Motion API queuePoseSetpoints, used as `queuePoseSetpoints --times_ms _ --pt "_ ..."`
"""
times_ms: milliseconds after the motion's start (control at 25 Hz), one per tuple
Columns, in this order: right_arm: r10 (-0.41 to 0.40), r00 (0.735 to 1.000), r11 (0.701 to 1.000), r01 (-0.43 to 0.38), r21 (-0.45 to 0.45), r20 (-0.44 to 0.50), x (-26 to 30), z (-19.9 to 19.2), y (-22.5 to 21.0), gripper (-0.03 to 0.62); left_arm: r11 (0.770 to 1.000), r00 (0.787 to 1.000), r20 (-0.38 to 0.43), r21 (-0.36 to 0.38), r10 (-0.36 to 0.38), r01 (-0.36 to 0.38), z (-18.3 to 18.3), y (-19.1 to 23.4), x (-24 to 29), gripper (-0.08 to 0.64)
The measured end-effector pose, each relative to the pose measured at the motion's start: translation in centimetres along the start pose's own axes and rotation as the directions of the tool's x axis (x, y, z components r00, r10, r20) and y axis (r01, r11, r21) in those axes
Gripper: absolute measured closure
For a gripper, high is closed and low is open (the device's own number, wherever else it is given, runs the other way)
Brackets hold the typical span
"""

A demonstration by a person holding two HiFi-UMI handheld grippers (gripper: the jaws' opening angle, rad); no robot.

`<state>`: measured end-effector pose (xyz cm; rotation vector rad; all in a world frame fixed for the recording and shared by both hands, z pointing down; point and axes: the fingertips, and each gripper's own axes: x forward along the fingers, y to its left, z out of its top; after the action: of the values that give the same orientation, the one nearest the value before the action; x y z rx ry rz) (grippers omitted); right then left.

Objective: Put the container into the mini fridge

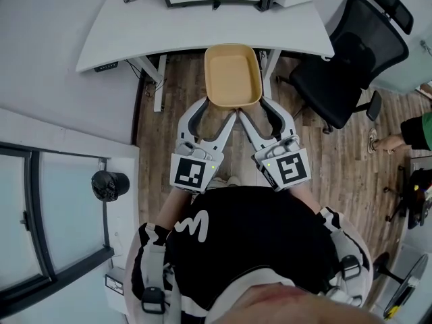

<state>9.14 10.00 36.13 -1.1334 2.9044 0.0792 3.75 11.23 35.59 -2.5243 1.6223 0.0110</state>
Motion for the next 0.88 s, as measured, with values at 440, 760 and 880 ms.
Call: queuePoseSetpoints --times_ms 440,760,880 --pt "0.024 1.000 0.999 -0.024 -0.025 0.011 0.4 0.2 -0.5 0.390 1.000 1.000 0.017 -0.001 0.009 -0.009 0.4 0.3 0.8 0.318" --pt "0.022 0.998 0.999 -0.019 -0.043 0.065 2.8 1.0 -2.5 0.390 1.000 1.000 0.031 0.009 -0.001 0.001 0.5 1.9 3.4 0.318" --pt "0.017 0.998 0.999 -0.015 -0.031 0.055 4.1 1.0 -3.1 0.390 1.000 1.000 0.030 0.006 -0.005 0.005 0.3 2.9 4.5 0.318"
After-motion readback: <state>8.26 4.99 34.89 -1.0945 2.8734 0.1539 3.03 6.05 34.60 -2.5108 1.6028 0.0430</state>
